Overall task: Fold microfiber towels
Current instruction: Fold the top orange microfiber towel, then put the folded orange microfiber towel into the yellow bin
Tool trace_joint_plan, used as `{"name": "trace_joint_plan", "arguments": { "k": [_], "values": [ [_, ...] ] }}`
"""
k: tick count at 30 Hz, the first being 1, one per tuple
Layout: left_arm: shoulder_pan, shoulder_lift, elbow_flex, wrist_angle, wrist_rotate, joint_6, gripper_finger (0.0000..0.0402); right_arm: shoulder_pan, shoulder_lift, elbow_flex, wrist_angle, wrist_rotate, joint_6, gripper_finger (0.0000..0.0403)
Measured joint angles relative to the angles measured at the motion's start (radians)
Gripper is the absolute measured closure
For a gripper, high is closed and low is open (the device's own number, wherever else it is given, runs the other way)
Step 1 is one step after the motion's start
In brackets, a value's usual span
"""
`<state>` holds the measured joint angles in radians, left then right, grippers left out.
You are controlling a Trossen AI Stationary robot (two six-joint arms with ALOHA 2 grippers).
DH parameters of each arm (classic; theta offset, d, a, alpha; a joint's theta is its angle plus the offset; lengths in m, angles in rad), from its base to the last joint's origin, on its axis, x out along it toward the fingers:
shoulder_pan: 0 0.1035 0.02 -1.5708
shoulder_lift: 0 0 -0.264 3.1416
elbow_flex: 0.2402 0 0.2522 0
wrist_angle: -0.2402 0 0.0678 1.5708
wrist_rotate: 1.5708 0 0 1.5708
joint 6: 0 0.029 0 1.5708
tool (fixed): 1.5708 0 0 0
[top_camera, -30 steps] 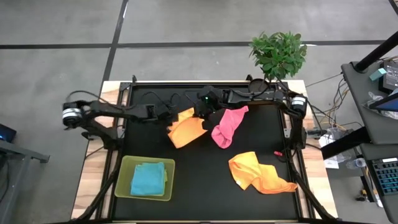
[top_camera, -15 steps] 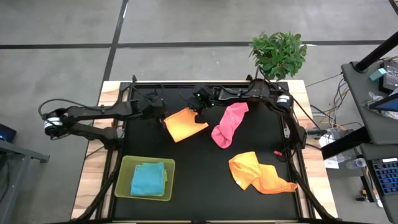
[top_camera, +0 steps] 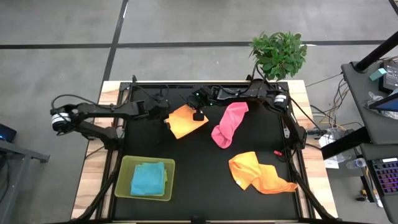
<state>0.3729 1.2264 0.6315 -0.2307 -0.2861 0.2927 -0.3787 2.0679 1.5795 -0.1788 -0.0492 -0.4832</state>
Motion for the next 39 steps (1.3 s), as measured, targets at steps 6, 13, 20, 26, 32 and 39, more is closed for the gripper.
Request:
{"name": "trace_joint_plan", "arguments": {
  "k": [6,13,20,26,32,39],
  "values": [
    [0.0,0.101,0.0,0.065,0.001,0.0,0.0375,-0.002,0.038,0.0,0.018,0.006,-0.001,0.0394],
    [0.012,0.235,0.007,0.094,-0.011,0.0,0.0375,-0.002,0.043,0.0,0.031,0.009,0.018,0.0394],
    [0.025,0.317,0.021,0.104,-0.018,-0.026,0.0375,-0.002,0.043,-0.001,0.024,0.012,0.014,0.0355],
    [0.025,0.31,0.026,0.098,-0.027,-0.026,0.0375,-0.007,0.043,0.012,0.03,0.112,0.008,0.0288],
    [0.025,0.238,0.039,0.099,-0.061,-0.025,0.0375,-0.024,0.026,0.04,-0.029,0.193,-0.009,0.0259],
    [-0.013,0.08,0.042,0.101,-0.059,-0.14,0.0375,-0.026,-0.027,0.052,-0.146,0.177,-0.002,0.0262]
  ]
}}
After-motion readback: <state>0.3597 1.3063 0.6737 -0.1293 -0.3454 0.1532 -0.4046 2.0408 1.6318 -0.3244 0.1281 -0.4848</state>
